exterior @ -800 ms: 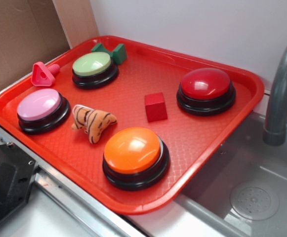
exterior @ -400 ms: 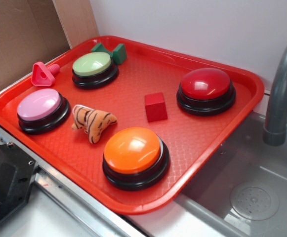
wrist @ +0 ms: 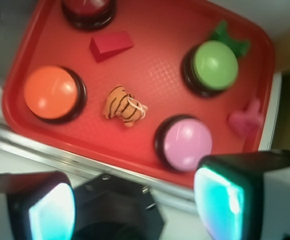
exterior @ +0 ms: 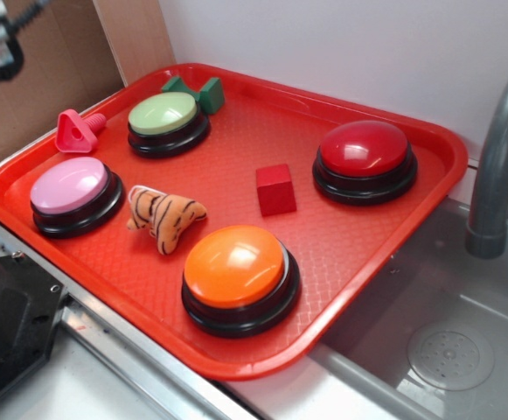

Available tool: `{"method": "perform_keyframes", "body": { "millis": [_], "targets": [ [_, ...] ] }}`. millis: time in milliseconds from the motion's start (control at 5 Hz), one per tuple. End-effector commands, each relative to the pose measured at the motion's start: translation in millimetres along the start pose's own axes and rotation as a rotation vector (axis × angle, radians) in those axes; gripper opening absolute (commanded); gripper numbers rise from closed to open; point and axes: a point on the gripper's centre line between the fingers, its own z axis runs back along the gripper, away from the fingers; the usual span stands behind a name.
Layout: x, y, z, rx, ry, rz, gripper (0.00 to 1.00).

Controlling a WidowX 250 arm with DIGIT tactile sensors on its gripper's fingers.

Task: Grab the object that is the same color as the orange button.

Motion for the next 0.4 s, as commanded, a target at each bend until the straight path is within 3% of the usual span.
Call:
{"method": "perform_keyframes", "body": {
  "millis": [0, 200],
  "targets": [
    [14, 9, -58, 0.048, 0.078, -0.524, 1.0],
    [33, 8, -88, 0.085, 0.119, -0.549, 1.0]
  ]
}}
